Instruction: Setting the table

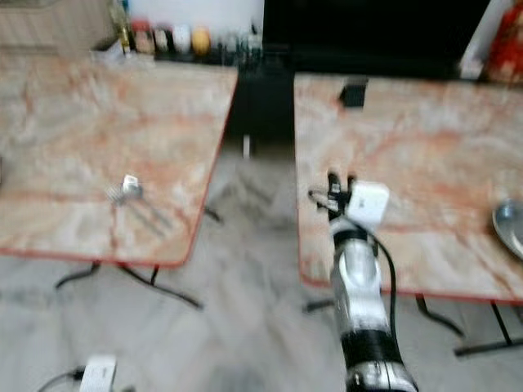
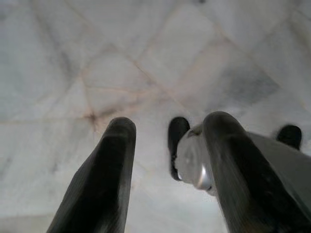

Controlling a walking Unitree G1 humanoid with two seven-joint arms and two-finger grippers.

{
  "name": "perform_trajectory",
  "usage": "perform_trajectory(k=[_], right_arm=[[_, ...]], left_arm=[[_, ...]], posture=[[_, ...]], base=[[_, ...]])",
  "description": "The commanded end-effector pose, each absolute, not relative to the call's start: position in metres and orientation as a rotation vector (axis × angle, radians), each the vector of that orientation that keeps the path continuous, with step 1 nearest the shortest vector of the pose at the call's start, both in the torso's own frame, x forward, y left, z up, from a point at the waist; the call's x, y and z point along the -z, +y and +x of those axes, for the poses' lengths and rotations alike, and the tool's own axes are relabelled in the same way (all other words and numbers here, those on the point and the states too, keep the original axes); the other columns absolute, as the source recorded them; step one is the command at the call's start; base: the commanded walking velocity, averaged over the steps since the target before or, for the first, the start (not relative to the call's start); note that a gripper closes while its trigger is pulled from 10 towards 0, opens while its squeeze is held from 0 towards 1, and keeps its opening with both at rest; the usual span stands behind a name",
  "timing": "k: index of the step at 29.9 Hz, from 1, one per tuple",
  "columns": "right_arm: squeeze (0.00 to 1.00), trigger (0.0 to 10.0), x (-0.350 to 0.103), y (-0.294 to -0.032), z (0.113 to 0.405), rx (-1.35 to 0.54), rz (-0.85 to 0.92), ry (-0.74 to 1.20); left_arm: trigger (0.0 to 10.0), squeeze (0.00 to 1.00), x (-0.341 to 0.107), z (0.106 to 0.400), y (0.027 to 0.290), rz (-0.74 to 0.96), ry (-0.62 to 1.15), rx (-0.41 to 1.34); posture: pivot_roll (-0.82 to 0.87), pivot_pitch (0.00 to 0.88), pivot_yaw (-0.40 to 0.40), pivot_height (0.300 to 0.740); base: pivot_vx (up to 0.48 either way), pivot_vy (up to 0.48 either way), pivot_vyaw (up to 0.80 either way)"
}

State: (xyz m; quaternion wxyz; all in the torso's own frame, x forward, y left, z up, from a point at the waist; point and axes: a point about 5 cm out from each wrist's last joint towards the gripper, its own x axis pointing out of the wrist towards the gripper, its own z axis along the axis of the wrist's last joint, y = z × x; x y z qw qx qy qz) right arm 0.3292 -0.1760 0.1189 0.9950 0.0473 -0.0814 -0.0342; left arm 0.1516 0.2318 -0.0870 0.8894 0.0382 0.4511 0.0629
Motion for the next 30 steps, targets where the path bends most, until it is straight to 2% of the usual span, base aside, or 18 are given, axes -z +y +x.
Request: perform_trajectory(k=[1,30], right_arm=[[0.0,10.0,-0.123,-0.17,0.332,0.05,0.105,-0.18],[0.0,10.0,-0.132,-0.167,0.342,0.043,0.115,-0.203]], left_arm=[[10.0,0.0,0.088,0.147,0.236,0.089,0.959,-0.138],[10.0,0.0,0.08,0.162,0.24,0.069,0.891,-0.162]], posture=[[-0.03,0.0,-0.043,0.74],[-0.02,0.0,-0.045,0.74]], base=[[0.0,0.431,0.0],[0.0,0.426,0.0]])
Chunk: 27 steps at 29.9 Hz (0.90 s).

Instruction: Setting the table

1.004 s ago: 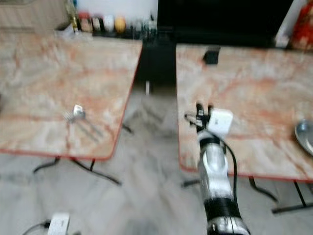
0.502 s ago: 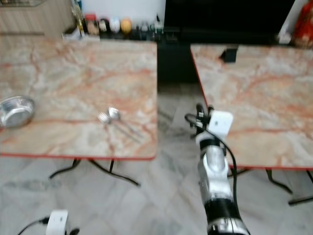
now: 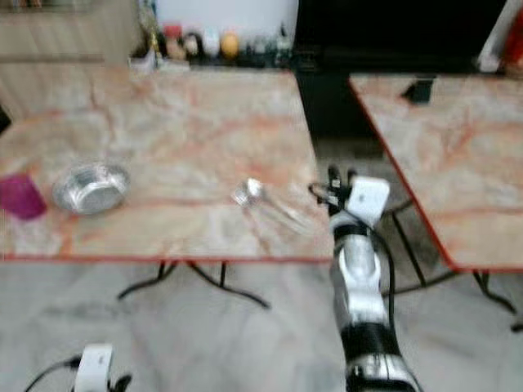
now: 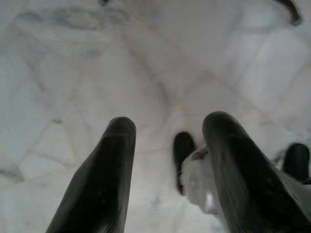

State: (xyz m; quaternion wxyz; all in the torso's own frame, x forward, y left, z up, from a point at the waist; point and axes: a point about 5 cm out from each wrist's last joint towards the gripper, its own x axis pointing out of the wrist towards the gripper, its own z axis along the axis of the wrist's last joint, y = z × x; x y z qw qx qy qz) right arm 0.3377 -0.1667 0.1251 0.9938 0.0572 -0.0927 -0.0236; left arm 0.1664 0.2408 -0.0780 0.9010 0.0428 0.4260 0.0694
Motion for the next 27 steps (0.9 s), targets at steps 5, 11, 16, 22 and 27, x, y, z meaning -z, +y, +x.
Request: perform_trajectory(k=[5,11,16,22,27], right_arm=[[0.0,10.0,-0.1342,-0.1648,0.3438,0.036,0.116,-0.204],[0.0,10.0,-0.1357,-0.1645,0.3447,0.033,0.12,-0.205],[0.0,10.0,-0.1353,-0.1653,0.3453,0.033,0.12,-0.201],[0.0,10.0,-0.1355,-0.1653,0.3459,0.03,0.119,-0.2],[0.0,10.0,-0.1351,-0.1636,0.3464,0.027,0.122,-0.198]], left_arm=[[10.0,0.0,0.0792,0.1637,0.2404,0.065,0.881,-0.167],[10.0,0.0,0.0795,0.1625,0.2408,0.061,0.88,-0.175],[10.0,0.0,0.08,0.1613,0.2411,0.058,0.882,-0.179],[10.0,0.0,0.0809,0.159,0.2412,0.055,0.888,-0.183],[10.0,0.0,0.0822,0.1564,0.2408,0.053,0.896,-0.183]], posture=[[-0.01,0.0,-0.047,0.74],[-0.01,0.0,-0.052,0.74],[-0.01,0.0,-0.054,0.74],[0.0,0.0,-0.057,0.74],[0.0,0.0,-0.057,0.74]], base=[[0.0,0.421,0.0],[0.0,0.419,0.0],[0.0,0.418,0.0],[0.0,0.422,0.0],[0.0,0.421,0.0]])
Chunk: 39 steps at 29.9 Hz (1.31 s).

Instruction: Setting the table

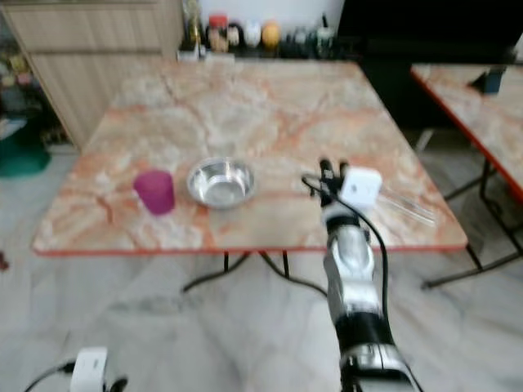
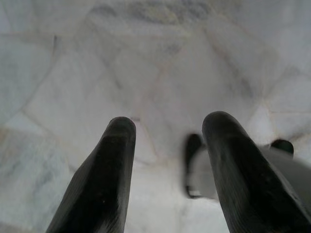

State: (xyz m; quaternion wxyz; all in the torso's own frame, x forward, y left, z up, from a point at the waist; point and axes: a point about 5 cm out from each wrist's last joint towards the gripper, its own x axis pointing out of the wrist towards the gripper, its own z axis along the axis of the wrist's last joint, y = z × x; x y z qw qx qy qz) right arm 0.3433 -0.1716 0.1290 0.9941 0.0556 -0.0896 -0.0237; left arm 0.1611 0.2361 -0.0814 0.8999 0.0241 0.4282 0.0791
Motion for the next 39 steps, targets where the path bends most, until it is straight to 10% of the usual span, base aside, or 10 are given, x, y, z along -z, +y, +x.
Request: perform_trajectory(k=[1,39], right_arm=[[0.0,10.0,-0.1351,-0.1635,0.3464,0.027,0.122,-0.197],[0.0,10.0,-0.1328,-0.1654,0.3497,0.068,0.142,-0.175]], left_arm=[[10.0,0.0,0.0823,0.1561,0.2407,0.053,0.897,-0.183],[10.0,0.0,0.0799,0.1632,0.2358,0.059,0.863,-0.163]], posture=[[0.0,0.0,-0.057,0.74],[0.01,0.0,-0.063,0.74]], base=[[0.0,0.42,0.0],[0.072,0.054,-0.06]])
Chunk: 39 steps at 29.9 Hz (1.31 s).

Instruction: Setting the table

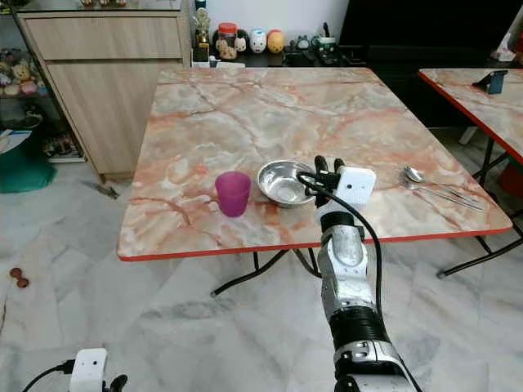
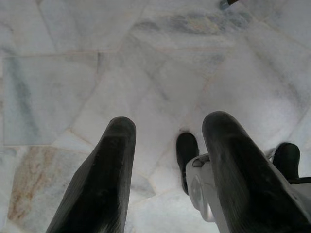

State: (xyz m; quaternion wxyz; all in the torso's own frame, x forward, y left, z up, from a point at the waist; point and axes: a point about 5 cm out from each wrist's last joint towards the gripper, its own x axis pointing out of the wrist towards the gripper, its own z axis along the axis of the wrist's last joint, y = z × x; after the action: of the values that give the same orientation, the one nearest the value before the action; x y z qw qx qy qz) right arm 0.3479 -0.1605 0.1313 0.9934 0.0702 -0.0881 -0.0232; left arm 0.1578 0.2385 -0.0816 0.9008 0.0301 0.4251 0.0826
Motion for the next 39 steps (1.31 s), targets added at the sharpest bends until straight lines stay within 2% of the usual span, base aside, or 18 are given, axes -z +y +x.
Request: perform_trajectory(k=[1,3,20,28,29,30,39], right_arm=[[0.0,10.0,-0.133,-0.166,0.349,0.069,0.144,-0.176],[0.0,10.0,-0.132,-0.167,0.349,0.071,0.149,-0.177],[0.0,10.0,-0.132,-0.163,0.348,0.055,0.15,-0.178],[0.0,10.0,-0.122,-0.165,0.346,0.044,0.142,-0.124],[0.65,10.0,-0.118,-0.166,0.344,0.046,0.148,-0.103],[1.0,10.0,-0.117,-0.167,0.344,0.045,0.155,-0.093],[1.0,10.0,-0.109,-0.167,0.345,0.026,0.212,-0.009]], left_arm=[[10.0,0.0,0.079,0.164,0.236,0.058,0.858,-0.163],[10.0,0.0,0.079,0.165,0.235,0.058,0.856,-0.163],[10.0,0.0,0.078,0.166,0.235,0.056,0.846,-0.166],[10.0,0.0,0.079,0.165,0.235,0.068,0.852,-0.164],[10.0,0.0,0.08,0.164,0.235,0.068,0.855,-0.163],[10.0,0.0,0.08,0.163,0.234,0.068,0.858,-0.163],[10.0,0.0,0.081,0.162,0.233,0.068,0.863,-0.164]], posture=[[0.01,0.0,-0.063,0.74],[0.01,0.0,-0.063,0.74],[0.01,0.0,-0.065,0.74],[0.01,0.0,-0.066,0.74],[0.0,0.0,-0.069,0.74],[0.0,0.0,-0.069,0.74],[0.0,0.0,-0.071,0.74]], base=[[0.277,0.0,-0.76],[0.277,0.0,-0.76],[0.296,0.0,0.0],[0.0,0.0,0.0],[0.0,0.0,0.0],[0.0,0.0,0.0],[0.0,0.0,0.0]])
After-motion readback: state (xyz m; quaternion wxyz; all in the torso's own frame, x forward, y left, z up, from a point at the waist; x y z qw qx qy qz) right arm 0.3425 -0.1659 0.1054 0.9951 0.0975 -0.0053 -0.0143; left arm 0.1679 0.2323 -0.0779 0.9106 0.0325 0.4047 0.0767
